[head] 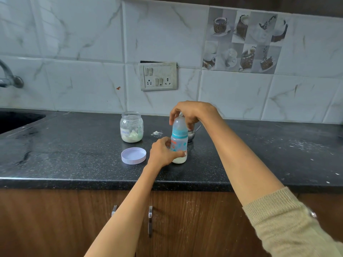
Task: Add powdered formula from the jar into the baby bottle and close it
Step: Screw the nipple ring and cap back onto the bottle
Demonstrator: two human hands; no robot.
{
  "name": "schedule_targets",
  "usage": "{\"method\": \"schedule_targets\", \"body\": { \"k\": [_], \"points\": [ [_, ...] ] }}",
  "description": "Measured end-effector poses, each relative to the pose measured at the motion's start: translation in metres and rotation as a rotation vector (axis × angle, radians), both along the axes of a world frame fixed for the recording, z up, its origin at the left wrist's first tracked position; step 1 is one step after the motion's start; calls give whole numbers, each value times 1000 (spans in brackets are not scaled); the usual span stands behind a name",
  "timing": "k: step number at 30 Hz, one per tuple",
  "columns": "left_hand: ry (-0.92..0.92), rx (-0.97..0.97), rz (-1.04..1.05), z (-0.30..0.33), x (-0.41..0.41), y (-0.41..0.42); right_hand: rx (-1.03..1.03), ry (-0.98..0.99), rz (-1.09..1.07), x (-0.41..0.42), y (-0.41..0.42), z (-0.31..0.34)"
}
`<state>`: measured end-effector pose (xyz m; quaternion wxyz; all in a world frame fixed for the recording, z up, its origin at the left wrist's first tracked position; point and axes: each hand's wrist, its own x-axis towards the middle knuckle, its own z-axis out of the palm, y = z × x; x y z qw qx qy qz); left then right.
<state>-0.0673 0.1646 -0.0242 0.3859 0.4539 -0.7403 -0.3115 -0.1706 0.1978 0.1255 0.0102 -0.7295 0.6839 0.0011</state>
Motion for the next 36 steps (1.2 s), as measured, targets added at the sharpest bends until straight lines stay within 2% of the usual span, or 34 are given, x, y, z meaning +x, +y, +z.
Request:
{"method": "schedule_targets", "body": {
  "k": [8, 12, 19, 21, 25, 27, 31, 34, 36],
  "points": [
    [-23, -9, -13, 3, 1, 0, 83, 32, -27, 1, -2, 4],
    [-45, -21, 0, 4, 0, -1, 95, 23, -119, 1, -4, 10],
    [-51, -16, -1, 6, -1, 0, -162, 109, -242, 3, -10, -10],
    [-51, -10, -4, 6, -1, 0, -180, 129, -263, 5, -9, -13],
    [-52, -2, -11, 7, 0, -1, 58, 21, -172, -3, -7, -3],
    [-52, -7, -13, 7, 0, -2, 81, -60, -78, -6, -8, 0],
    [-51, -11, -22, 6, 1, -2, 18, -121, -66, -7, -12, 2],
    [-56, -33, -7, 5, -1, -1, -40, -77, -125, -2, -11, -1],
    [-51, -43, 20, 4, -3, 0, -155, -30, -149, 1, -9, -8]
  ]
}}
